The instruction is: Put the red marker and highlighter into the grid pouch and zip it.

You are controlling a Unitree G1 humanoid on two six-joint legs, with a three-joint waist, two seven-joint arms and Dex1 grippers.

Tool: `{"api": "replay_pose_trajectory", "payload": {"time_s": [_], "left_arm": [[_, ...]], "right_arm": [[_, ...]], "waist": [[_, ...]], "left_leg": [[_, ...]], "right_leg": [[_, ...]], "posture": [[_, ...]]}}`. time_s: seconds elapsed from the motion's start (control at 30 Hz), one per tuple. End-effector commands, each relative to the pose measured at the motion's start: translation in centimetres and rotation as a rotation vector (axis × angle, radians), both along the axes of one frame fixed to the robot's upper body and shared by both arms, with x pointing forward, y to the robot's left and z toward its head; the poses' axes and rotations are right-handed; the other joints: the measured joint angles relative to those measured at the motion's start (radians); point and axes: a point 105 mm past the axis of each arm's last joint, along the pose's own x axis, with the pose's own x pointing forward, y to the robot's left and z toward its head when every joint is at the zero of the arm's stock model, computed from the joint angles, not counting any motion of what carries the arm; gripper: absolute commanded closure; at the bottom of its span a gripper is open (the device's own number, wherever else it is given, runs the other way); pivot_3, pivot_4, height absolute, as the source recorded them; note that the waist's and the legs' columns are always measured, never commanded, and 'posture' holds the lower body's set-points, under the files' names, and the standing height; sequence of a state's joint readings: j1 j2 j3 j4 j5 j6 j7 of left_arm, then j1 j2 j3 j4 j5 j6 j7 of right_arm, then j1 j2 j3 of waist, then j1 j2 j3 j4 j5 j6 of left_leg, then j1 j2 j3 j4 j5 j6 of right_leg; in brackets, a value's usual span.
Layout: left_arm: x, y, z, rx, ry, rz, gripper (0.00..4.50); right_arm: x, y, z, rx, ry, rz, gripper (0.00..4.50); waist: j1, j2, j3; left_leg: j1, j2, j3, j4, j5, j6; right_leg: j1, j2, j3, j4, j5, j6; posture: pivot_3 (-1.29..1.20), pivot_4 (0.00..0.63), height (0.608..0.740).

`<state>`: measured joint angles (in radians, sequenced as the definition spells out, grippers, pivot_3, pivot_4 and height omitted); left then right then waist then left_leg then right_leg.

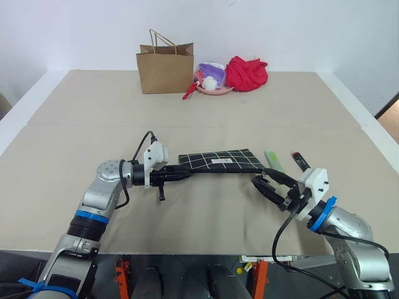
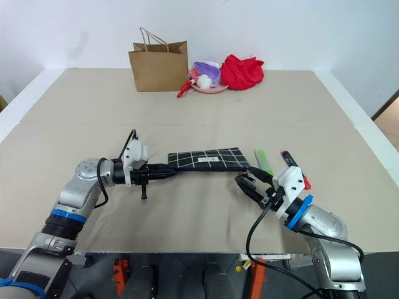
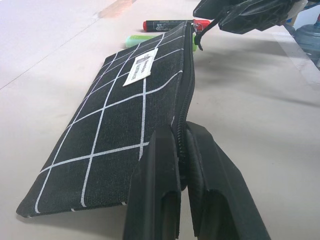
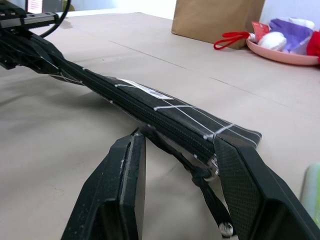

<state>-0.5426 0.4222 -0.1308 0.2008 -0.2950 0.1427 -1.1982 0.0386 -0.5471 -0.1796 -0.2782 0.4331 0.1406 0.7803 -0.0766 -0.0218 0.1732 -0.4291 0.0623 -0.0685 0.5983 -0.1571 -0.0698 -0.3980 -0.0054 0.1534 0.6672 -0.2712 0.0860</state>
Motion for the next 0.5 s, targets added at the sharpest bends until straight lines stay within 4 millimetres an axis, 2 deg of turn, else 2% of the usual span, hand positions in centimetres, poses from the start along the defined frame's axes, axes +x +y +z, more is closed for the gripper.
{"api": "replay_pose_trajectory", "payload": {"time_s": [0.03, 0.27, 0.37, 0.47, 0.5], "left_arm": [[-0.48, -0.4, 1.16, -0.025, -0.034, -0.02, 4.5], [-0.59, -0.7, 1.25, -0.028, -0.033, -0.028, 4.5], [-0.62, -0.74, 1.25, -0.027, -0.032, -0.029, 4.5], [-0.62, -0.66, 1.27, -0.028, -0.029, -0.027, 4.5], [-0.62, -0.65, 1.27, -0.028, -0.029, -0.026, 4.5]], "right_arm": [[-0.06, 0.39, 0.54, -0.007, -0.036, 0.029, 2.13], [0.37, 1.07, 0.17, -0.009, -0.035, 0.053, 2.13], [0.68, 1.21, 0.27, -0.014, -0.055, 0.056, 3.02], [0.83, 1.14, 0.19, -0.016, -0.059, 0.054, 4.46], [0.84, 1.09, 0.15, -0.02, -0.061, 0.054, 4.46]], "waist": [[0.0, 0.0, 0.0], [0.0, 0.0, 0.0], [-0.001, 0.0, 0.0], [0.001, 0.0, 0.0], [0.001, 0.0, 0.0]], "left_leg": [[0.0, 0.0, 0.0, 0.0, 0.0, 0.0], [0.0, 0.0, 0.0, 0.0, 0.0, 0.0], [0.0, 0.0, 0.0, 0.0, 0.0, 0.0], [0.0, 0.0, 0.0, 0.0, 0.0, 0.0], [0.0, 0.0, 0.0, 0.0, 0.0, 0.0]], "right_leg": [[0.0, 0.0, 0.0, 0.0, 0.0, 0.0], [0.0, 0.0, 0.0, 0.0, 0.0, 0.0], [0.0, 0.0, 0.0, 0.0, 0.0, 0.0], [0.0, 0.0, 0.0, 0.0, 0.0, 0.0], [0.0, 0.0, 0.0, 0.0, 0.0, 0.0]], "posture": [[0.0, 0.15, 0.74], [0.0, 0.15, 0.74], [0.0, 0.15, 0.74], [0.0, 0.15, 0.74], [0.0, 0.15, 0.74]]}}
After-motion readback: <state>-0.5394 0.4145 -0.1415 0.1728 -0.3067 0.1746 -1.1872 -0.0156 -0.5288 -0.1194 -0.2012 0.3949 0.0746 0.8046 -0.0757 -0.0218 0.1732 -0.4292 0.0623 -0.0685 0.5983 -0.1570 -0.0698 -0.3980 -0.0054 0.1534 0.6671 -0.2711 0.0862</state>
